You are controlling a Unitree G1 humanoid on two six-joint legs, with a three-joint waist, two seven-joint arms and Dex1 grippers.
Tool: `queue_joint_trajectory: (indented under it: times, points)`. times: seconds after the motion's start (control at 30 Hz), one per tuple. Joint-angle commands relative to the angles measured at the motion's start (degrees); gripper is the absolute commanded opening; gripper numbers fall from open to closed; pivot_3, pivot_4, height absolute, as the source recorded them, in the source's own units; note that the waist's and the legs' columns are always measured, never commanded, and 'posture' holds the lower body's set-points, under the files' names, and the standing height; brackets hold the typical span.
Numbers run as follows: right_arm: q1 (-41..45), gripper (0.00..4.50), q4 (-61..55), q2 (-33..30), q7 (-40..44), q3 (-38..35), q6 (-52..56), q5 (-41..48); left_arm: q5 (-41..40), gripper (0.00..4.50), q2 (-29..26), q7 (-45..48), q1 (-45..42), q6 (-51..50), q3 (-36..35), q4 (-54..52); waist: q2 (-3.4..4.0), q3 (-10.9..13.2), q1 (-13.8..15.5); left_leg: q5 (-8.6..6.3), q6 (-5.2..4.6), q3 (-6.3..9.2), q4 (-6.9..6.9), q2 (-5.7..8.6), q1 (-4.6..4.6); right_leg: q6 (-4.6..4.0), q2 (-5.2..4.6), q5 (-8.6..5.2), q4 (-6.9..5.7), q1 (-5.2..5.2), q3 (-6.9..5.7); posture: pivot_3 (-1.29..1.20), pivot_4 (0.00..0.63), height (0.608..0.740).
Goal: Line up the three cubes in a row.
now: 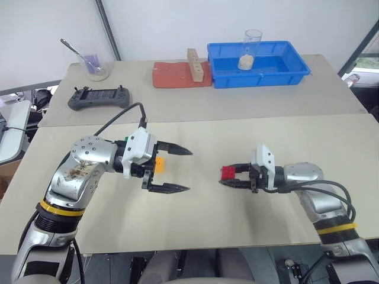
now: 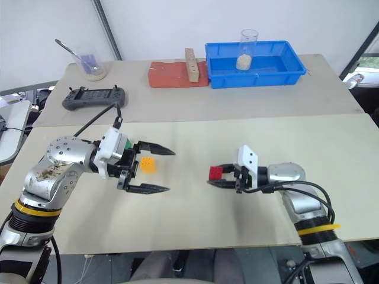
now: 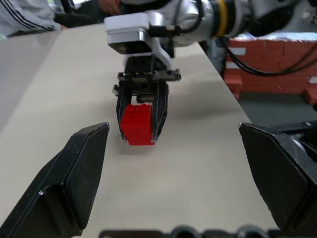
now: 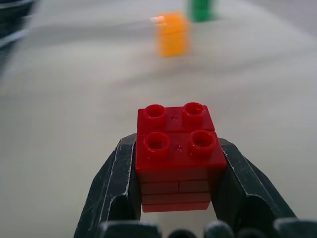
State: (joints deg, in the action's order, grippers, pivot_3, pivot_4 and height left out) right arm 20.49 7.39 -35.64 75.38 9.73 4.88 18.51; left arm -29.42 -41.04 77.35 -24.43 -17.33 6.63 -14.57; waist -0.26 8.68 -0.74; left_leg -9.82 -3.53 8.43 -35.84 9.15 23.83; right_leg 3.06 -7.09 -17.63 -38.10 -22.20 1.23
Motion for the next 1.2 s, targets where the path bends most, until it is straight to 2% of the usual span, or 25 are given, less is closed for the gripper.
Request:
queue_joint_trajectory:
  times: [0.03,0.37,0.6,0.67,0.87,1.07,1.2]
  points:
    - [2.5,1.47,7.6,-1.8,7.3,0.3,-9.3,-1.9,-0.2,4.5,-1.9,0.4,2.2,1.6,-1.8,-3.4,-0.01,0.0,0.1,-0.01,0.0,0.0,-0.03,0.01,0.0,0.01,0.0,0.01,0.02,-0.01,0.0,0.0,0.15,0.74]
    - [11.5,1.47,29.1,-4.0,15.4,0.1,-22.2,-6.2,-0.6,4.5,-2.1,-4.5,8.7,1.3,-4.2,-8.5,-0.01,0.0,0.1,-0.02,-0.01,0.0,-0.04,-0.03,-0.07,-0.01,0.03,0.07,0.0,0.03,0.01,0.0,0.15,0.74]
    - [14.5,1.47,35.3,-5.9,17.1,3.0,-25.5,-8.0,-0.6,4.5,-2.2,-5.0,9.6,1.7,-3.8,-8.9,-0.01,0.0,0.5,-0.02,-0.01,0.0,-0.06,-0.01,-0.08,-0.02,0.02,0.07,0.01,0.05,0.02,0.0,0.15,0.74]
    - [15.3,2.49,36.3,-6.3,17.1,3.6,-25.6,-8.1,-0.6,4.5,-2.0,-5.2,9.5,1.6,-3.4,-8.8,-0.01,0.0,0.8,-0.02,-0.01,0.0,-0.07,-0.01,-0.09,-0.02,0.02,0.08,0.01,0.06,0.01,0.0,0.15,0.74]
    - [16.5,4.48,37.2,-7.7,17.1,4.0,-25.8,-8.7,-0.6,4.5,-1.3,-5.4,9.6,1.2,-2.5,-9.1,-0.01,0.0,0.7,-0.02,0.0,-0.01,-0.06,-0.02,-0.09,-0.03,0.04,0.08,0.0,0.05,0.03,0.0,0.15,0.74]
    - [16.6,4.48,36.0,-9.4,17.1,2.5,-24.5,-7.8,-0.5,4.5,-0.6,-7.4,9.2,0.4,-2.6,-9.1,-0.01,0.0,0.8,-0.02,0.0,-0.01,-0.05,-0.02,-0.08,-0.03,0.02,0.08,0.0,0.05,0.03,0.0,0.15,0.74]
    - [15.2,4.48,26.1,-12.7,16.6,-1.4,-16.5,-2.8,-0.5,4.5,-1.3,-12.1,11.5,-1.0,-7.3,-8.9,-0.01,0.0,0.8,-0.01,0.0,-0.01,-0.05,-0.01,-0.04,-0.03,0.02,0.09,-0.01,0.02,0.05,0.0,0.15,0.74]
